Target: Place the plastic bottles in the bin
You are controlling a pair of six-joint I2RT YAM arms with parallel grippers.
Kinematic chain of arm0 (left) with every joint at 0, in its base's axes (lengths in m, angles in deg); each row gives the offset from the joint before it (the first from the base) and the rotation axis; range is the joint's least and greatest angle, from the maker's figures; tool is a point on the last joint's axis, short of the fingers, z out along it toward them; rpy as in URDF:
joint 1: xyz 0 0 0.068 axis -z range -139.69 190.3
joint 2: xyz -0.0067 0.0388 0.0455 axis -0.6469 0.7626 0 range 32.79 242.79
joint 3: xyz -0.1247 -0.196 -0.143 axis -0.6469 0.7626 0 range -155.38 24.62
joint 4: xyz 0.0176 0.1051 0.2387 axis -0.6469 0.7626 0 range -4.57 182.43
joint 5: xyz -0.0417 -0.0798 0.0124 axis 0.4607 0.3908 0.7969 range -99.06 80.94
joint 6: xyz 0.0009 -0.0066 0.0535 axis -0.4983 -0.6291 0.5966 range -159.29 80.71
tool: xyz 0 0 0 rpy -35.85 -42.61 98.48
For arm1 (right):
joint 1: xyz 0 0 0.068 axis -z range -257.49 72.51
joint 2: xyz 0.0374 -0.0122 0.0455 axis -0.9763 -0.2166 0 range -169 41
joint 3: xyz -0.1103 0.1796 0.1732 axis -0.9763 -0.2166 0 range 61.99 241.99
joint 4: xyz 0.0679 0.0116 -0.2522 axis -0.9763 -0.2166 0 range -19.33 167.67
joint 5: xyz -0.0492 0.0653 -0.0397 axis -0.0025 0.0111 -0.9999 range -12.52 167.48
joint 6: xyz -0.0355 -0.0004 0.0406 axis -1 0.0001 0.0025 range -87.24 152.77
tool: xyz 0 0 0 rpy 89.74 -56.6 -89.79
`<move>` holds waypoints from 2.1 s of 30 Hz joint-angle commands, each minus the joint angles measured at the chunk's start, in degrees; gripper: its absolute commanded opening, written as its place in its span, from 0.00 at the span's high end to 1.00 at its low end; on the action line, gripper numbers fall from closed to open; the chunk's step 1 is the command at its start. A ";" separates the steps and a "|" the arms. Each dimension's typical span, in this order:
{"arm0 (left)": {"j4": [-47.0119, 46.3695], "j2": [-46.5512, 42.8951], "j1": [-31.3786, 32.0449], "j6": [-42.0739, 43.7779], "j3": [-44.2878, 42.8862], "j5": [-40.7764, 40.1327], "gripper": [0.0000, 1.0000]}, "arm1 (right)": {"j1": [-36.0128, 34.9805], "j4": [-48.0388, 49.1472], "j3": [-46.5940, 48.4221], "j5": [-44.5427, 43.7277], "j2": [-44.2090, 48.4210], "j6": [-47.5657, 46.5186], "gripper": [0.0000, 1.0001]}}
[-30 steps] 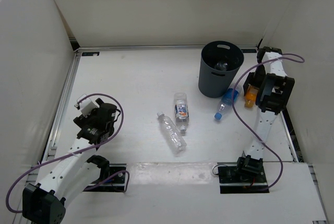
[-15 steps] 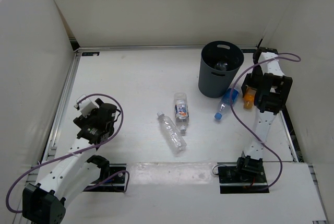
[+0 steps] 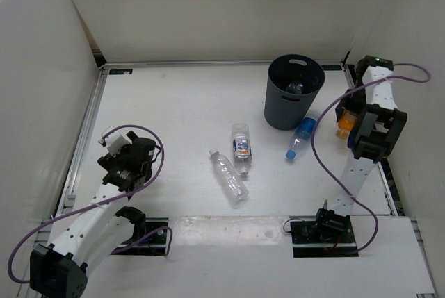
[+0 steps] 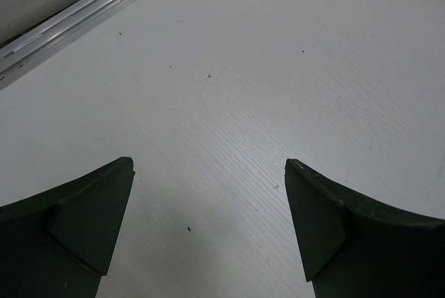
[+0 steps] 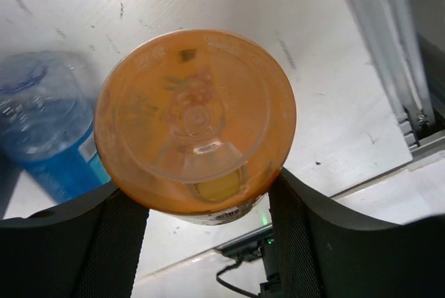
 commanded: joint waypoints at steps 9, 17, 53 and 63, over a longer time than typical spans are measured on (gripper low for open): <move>-0.60 1.16 -0.37 1.46 -1.97 -1.15 0.00 | -5.60 3.61 12.82 -1.83 20.09 6.06 1.00; -2.01 3.53 -0.20 3.14 -2.93 -0.18 0.00 | -18.00 10.39 24.15 0.71 21.16 2.28 1.00; -3.77 6.70 -0.37 6.39 -4.42 1.31 0.00 | -8.65 19.50 8.37 11.07 29.10 10.52 0.10; -3.77 7.58 -0.29 7.09 -5.04 1.66 0.00 | 8.97 30.96 -26.76 22.60 47.76 20.64 0.10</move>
